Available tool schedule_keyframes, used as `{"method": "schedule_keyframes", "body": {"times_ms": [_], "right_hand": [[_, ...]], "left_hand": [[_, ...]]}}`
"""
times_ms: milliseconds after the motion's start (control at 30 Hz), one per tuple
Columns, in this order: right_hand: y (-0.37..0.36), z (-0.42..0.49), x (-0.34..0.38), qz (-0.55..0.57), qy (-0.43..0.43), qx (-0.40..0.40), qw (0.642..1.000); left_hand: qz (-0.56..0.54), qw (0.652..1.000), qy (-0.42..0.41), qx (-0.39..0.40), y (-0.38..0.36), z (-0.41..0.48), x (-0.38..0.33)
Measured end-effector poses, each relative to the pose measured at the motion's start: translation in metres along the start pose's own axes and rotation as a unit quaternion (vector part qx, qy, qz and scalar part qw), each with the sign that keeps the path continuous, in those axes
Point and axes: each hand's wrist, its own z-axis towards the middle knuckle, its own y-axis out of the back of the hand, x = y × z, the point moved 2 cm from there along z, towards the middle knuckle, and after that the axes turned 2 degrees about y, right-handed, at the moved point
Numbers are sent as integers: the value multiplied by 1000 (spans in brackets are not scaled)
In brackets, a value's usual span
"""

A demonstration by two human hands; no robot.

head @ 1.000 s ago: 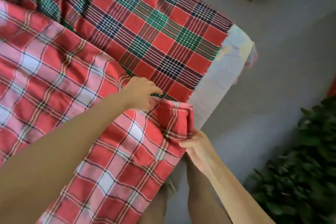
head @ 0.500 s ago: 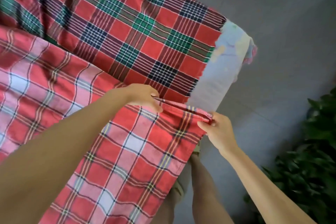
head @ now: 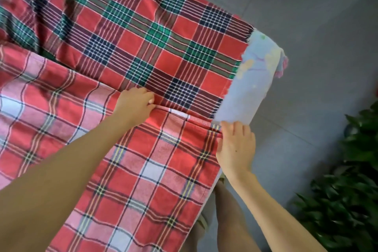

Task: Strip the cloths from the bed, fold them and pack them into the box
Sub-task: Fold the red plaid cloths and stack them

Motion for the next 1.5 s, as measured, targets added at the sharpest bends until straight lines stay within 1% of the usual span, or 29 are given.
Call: {"method": "schedule_keyframes", "body": {"times_ms": [33, 67, 133, 200, 267, 300, 333, 367, 400, 433, 500, 533, 600, 667, 733, 767, 833, 933, 967, 1033, 1133, 1233, 1300, 1367, 1467, 1500], "right_hand": [[-2, 1, 1, -11, 36, 5, 999], [-4, 4, 2, -17, 53, 15, 998], [-5, 12, 0, -12, 64, 52, 997], [-2, 20, -4, -21, 95, 52, 994], [0, 26, -11, -34, 93, 52, 994], [2, 28, -16, -37, 82, 60, 994], [4, 31, -19, -45, 69, 76, 994], [7, 33, -17, -65, 59, 96, 991], [9, 36, -9, -96, 52, 135, 985], [12, 37, -8, -131, 47, 162, 977], [23, 47, 9, -188, 70, 182, 963], [29, 51, 20, -200, 85, 183, 959], [37, 66, 54, -160, 135, 169, 963], [41, 87, 99, -49, 195, 175, 964], [42, 107, 149, 94, 228, 229, 942], [40, 114, 175, 132, 235, 273, 923], [32, 126, 227, 161, 254, 334, 894], [21, 139, 277, 193, 259, 355, 877], [19, 144, 288, 187, 270, 352, 876], [19, 155, 302, 136, 299, 330, 885], [31, 165, 298, 81, 323, 291, 897], [30, 171, 301, 10, 357, 296, 886], [27, 174, 308, -52, 377, 295, 876], [24, 176, 315, -108, 388, 304, 864], [16, 179, 328, -185, 417, 352, 817], [18, 180, 332, -202, 424, 374, 800]], "left_hand": [[-10, 1000, -11, 14, -1, -1, 5], [-4, 999, -27, 44, 0, -2, 7], [60, 991, -56, 108, 4, 1, 9], [126, 980, -79, 131, 10, 5, 12], [171, 975, -113, 87, 17, 8, 16], [192, 971, -140, 41, 17, 8, 14], [186, 969, -164, -8, 16, 8, 11], [168, 970, -171, -30, 16, 5, 11], [146, 975, -165, -17, 16, 0, 16], [134, 980, -144, 28, 12, -2, 17], [128, 981, -79, 120, 10, -3, 36], [123, 981, -68, 137, 11, -2, 46], [119, 979, -66, 149, 21, -1, 70], [129, 978, -72, 147, 33, 0, 91], [138, 978, -80, 135, 44, 2, 104], [149, 976, -82, 136, 49, 1, 108], [187, 968, -85, 148, 55, 1, 124], [226, 958, -74, 158, 57, -2, 158], [228, 959, -64, 156, 59, -3, 173], [230, 959, -38, 159, 64, -8, 209], [234, 961, -5, 146, 72, -27, 256], [219, 954, 64, 195, 71, -64, 305], [182, 932, 148, 275, 65, -95, 333], [126, 893, 220, 372, 46, -128, 351], [29, 831, 276, 482, 12, -166, 366], [10, 821, 307, 481, 5, -172, 371]]}}
